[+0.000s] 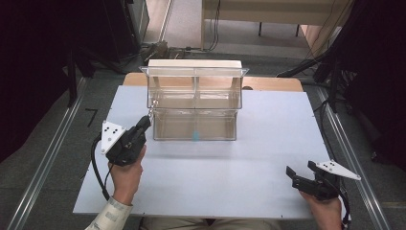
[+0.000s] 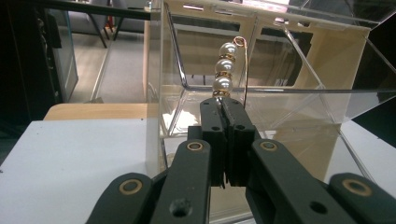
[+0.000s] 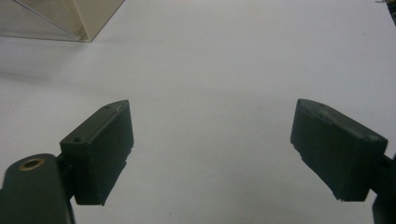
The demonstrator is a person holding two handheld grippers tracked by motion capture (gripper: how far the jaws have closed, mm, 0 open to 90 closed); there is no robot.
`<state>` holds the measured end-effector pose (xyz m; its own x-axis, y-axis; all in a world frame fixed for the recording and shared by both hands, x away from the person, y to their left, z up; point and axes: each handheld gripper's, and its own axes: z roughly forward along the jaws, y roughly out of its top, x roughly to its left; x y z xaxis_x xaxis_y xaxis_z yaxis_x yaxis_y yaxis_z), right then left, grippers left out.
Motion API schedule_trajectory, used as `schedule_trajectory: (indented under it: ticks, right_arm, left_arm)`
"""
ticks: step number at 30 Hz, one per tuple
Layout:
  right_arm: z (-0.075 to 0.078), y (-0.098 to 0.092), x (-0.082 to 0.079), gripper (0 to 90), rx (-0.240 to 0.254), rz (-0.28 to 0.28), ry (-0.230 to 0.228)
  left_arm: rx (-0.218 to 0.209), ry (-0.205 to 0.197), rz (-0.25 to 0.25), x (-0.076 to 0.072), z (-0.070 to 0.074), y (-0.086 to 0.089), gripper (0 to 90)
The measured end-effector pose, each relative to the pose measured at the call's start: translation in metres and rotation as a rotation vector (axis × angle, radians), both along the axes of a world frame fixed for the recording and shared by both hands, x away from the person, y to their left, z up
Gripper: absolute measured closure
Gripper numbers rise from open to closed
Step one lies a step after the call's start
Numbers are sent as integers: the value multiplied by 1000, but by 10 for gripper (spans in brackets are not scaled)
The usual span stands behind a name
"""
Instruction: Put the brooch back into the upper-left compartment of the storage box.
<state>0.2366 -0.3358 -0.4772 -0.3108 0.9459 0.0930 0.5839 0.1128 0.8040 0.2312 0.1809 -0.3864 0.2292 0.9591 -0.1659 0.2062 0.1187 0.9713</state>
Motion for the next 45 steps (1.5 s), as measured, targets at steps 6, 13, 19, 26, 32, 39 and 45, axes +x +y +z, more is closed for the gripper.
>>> schedule_trajectory:
  ticks: [6, 13, 19, 26, 32, 39, 45]
  right_arm:
    - [0, 0, 0, 116, -3, 1, -1]
    - [0, 0, 0, 116, -1, 0, 0]
    - [0, 1, 0, 115, -2, 1, 1]
    - [-1, 1, 1, 115, -2, 4, 3]
    - [0, 1, 1, 116, 3, 2, 4]
    - [0, 1, 1, 116, 2, 1, 3]
    - [0, 1, 1, 116, 2, 2, 2]
  left_arm:
    - [-8, -7, -2, 4, 2, -2, 875]
    - [-18, -17, 0, 9, 6, -3, 875]
    - [-29, -29, 0, 12, 13, -3, 875]
    - [-40, -18, 2, 20, 18, -5, 875]
    - [-40, -17, 0, 27, 18, -9, 875]
    - [-43, -27, -4, 33, 20, -13, 875]
    - [-41, -23, -1, 39, 22, -16, 875]
